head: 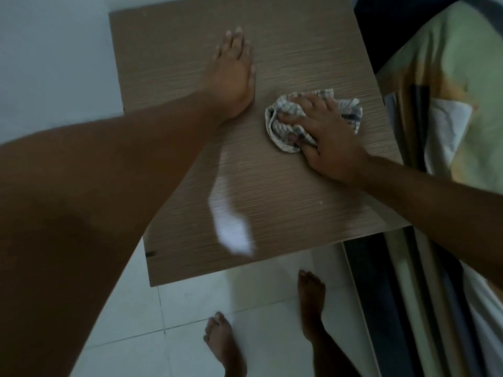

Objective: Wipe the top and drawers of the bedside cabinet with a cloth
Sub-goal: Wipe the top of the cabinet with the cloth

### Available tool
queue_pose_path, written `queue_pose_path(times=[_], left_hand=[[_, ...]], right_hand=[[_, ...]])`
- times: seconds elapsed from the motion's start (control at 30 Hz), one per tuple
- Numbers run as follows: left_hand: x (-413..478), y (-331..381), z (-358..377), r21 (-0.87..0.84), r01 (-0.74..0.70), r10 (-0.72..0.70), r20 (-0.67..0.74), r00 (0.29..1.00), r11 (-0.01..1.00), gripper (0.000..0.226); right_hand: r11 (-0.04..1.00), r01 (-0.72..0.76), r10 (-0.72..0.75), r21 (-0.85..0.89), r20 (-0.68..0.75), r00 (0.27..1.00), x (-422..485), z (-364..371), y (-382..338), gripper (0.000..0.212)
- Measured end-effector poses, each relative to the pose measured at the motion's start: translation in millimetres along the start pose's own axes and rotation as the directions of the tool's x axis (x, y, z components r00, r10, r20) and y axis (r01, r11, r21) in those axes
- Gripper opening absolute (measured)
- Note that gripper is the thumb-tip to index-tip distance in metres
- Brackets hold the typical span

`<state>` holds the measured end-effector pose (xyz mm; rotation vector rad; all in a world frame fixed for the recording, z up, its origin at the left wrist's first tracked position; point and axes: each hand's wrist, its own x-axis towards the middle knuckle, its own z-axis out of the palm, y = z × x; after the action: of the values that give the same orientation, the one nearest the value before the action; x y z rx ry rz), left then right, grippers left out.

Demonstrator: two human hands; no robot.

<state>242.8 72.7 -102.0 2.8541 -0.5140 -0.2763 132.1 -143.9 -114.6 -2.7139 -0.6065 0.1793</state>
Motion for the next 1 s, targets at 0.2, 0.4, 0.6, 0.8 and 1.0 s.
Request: queue_pose_path(times=[0.2,0.4,0.6,0.8,1.0], left_hand=[[-17.8,9.3,5.2,0.005,0.003,-0.003,-0.003,1.000,1.000,0.058],[-34.1,18.0,9.2,0.002,0.005,-0.005,-0.001,1.000,1.000,0.058],[-48.5,20.4,12.4,-0.028,0.009,-0.010,-0.037,0.999,1.000,0.058],[-48.3,19.0,4.5,-0.026,0.044,-0.045,-0.022,0.999,0.999,0.059],[-32.8,3.9,-1.2,-0.080,0.098,-0.102,-0.049,0.994,0.992,0.059]], right_hand=[[0.997,0.029,-0.033,0.073,0.052,0.998,-86.3,14.1,-25.5,0.048],[0.996,-0.006,0.002,0.093,0.042,0.999,-159.6,27.8,-50.4,0.059],[0.950,-0.116,0.058,0.290,0.201,0.978,-233.8,31.7,-86.1,0.080],[0.875,-0.050,0.074,0.481,-0.032,0.997,-209.9,-0.2,-106.7,0.045],[0.856,-0.099,0.217,0.507,-0.179,0.960,-99.4,-30.1,-82.7,0.049]])
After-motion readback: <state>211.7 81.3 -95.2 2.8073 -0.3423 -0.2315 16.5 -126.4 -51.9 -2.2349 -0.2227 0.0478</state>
